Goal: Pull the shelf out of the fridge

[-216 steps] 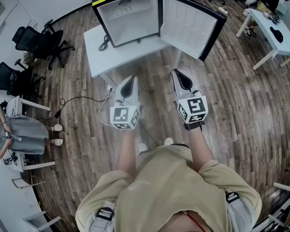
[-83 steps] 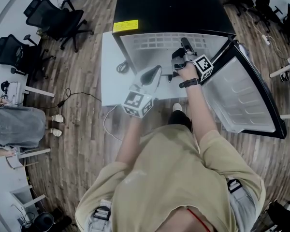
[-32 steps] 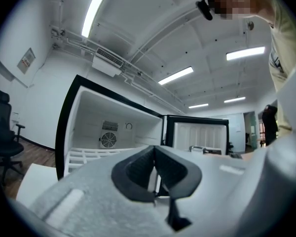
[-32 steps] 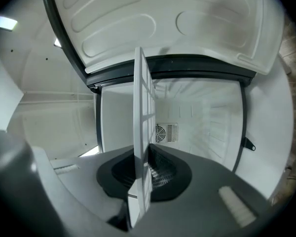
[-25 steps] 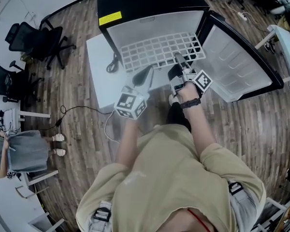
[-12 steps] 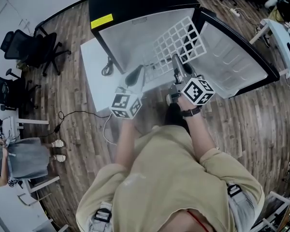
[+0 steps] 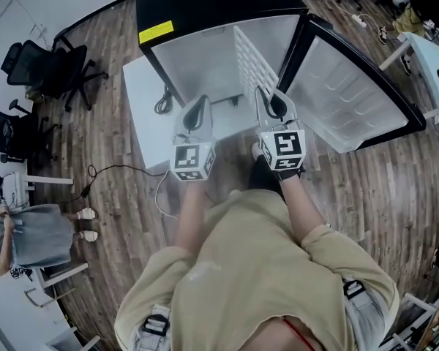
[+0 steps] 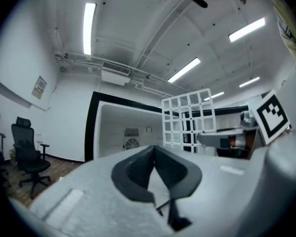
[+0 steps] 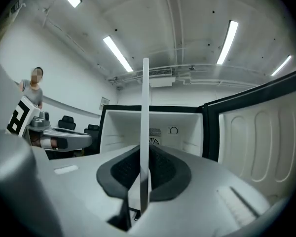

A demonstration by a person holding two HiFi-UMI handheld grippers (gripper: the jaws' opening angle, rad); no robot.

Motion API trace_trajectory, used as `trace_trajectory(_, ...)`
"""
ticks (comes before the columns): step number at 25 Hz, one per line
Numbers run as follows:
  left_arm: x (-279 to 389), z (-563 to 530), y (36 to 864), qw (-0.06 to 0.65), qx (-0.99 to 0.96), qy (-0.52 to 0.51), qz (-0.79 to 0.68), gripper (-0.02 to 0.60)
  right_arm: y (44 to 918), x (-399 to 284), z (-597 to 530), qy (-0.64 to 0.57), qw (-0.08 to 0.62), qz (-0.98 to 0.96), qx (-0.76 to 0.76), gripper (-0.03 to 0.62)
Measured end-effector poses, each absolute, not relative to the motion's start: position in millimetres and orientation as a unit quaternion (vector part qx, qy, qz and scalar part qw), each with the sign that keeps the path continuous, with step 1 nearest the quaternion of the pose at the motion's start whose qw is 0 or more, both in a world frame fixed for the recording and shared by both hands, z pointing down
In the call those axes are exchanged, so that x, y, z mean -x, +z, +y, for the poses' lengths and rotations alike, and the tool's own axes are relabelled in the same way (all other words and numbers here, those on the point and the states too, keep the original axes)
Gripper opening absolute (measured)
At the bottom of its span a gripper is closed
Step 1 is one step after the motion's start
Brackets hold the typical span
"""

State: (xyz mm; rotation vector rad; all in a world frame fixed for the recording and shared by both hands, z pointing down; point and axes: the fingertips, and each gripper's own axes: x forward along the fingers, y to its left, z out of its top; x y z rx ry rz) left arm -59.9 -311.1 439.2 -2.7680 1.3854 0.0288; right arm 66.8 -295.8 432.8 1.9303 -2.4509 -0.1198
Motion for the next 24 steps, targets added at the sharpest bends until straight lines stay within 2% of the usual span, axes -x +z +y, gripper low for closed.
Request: trace_trajectory(24, 40, -321, 457, -0.013, 0.908, 0.008, 0.418, 0.000, 432, -76, -308, -0.024, -0.004, -0.780, -0.626, 0.029)
